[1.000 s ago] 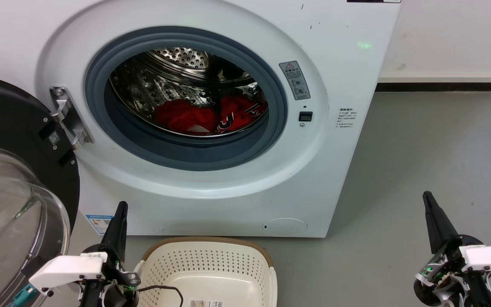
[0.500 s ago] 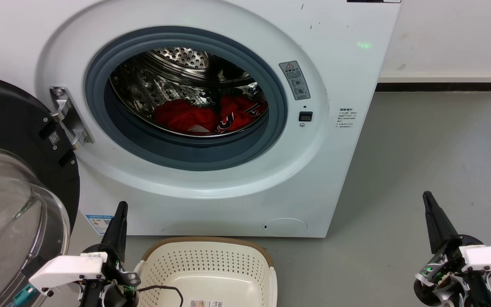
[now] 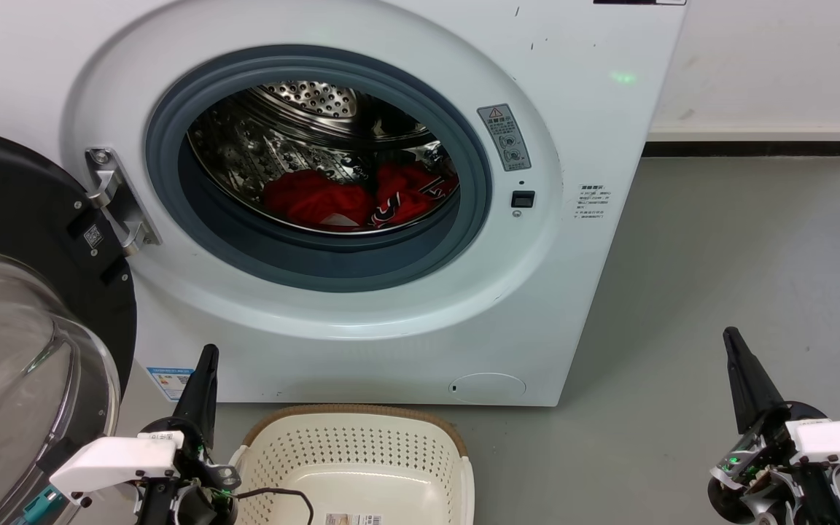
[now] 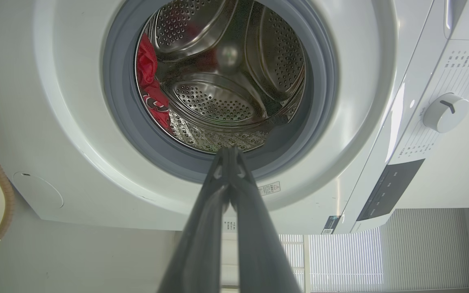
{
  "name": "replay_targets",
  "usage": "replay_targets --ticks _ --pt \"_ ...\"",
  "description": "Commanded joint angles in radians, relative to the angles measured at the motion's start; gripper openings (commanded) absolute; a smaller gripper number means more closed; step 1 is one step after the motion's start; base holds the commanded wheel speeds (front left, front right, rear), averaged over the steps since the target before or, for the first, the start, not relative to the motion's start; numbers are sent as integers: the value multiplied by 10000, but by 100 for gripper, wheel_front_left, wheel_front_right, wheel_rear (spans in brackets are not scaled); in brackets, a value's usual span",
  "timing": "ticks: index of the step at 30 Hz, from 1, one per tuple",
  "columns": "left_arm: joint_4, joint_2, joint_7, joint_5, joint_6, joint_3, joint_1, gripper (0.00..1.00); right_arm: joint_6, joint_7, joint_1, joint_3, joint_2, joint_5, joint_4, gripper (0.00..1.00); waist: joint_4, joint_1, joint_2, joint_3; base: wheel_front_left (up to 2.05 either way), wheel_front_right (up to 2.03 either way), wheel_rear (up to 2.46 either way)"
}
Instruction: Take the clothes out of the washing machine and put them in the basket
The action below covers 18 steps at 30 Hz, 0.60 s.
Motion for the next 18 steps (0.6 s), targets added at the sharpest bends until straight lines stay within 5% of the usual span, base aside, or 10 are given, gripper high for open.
replay_targets --ticks 1,7,8,9,10,18 --pt "-21 -19 21 -21 -17 20 -57 0 -3 8 -119 9 -19 30 11 0 0 0 0 0 0 0 0" --pt "-1 0 -3 1 0 -1 0 0 0 -1 0 0 0 0 -2 0 0 0 0 0 0 0 0" --pt "49 -2 -16 6 2 -10 21 100 0 -10 23 2 6 -5 38 100 0 0 0 0 0 0 0" --pt "127 -6 -33 8 2 -27 80 0 0 -15 81 7 21 -6 115 0 0 0 0 2 0 0 0" --pt "246 -19 -36 7 2 -44 208 100 -2 -15 196 12 38 -6 230 100 -1 0 0 2 0 0 0" --pt "174 -26 -375 178 2 -143 425 100 -2 -349 424 98 43 -106 125 100 -8 1 0 15 0 0 0"
